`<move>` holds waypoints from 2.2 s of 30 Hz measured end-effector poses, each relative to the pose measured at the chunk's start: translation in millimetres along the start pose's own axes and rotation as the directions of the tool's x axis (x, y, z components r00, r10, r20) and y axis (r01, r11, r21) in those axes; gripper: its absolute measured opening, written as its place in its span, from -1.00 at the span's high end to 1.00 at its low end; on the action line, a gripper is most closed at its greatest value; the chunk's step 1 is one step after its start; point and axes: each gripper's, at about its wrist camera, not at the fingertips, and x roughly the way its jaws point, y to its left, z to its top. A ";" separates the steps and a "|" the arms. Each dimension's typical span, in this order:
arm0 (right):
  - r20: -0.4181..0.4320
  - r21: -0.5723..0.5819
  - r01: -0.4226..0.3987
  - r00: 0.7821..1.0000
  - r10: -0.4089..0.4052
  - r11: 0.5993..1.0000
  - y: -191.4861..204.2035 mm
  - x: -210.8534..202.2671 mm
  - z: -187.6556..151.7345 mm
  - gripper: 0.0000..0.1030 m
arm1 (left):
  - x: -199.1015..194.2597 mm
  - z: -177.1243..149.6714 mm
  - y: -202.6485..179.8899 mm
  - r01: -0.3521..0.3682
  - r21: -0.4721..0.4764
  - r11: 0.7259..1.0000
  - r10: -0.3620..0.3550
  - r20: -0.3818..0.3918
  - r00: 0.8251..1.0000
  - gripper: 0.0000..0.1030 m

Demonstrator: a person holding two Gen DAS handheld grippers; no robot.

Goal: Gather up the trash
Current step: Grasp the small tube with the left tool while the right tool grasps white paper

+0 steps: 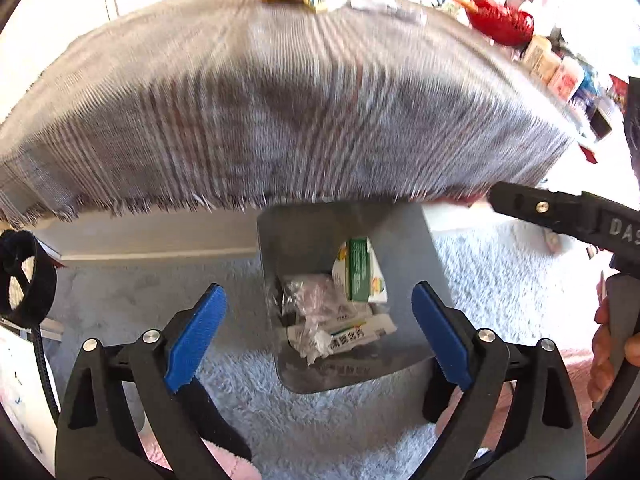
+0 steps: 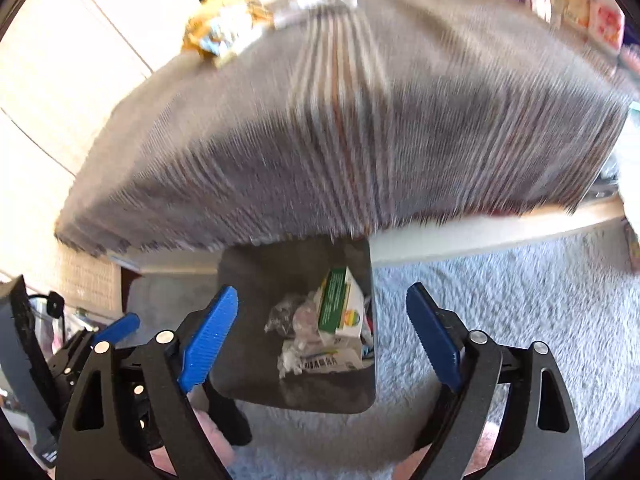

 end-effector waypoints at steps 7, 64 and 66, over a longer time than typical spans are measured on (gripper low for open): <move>0.085 -0.025 -0.004 0.996 0.006 1.000 7.1 -35.4 51.1 -0.76 | -47.6 46.3 -1.9 -0.006 0.017 1.000 0.005 0.107 0.994 -0.74; 0.036 -0.141 0.113 0.993 -0.109 0.984 -15.0 85.2 225.9 0.77 | 75.5 236.6 -29.2 0.031 0.142 0.989 -0.041 0.069 0.997 0.79; 0.025 -0.134 0.110 0.994 -0.107 0.985 -16.3 78.7 215.0 0.77 | 69.3 225.5 -31.4 0.031 0.146 0.989 -0.040 0.061 0.997 0.79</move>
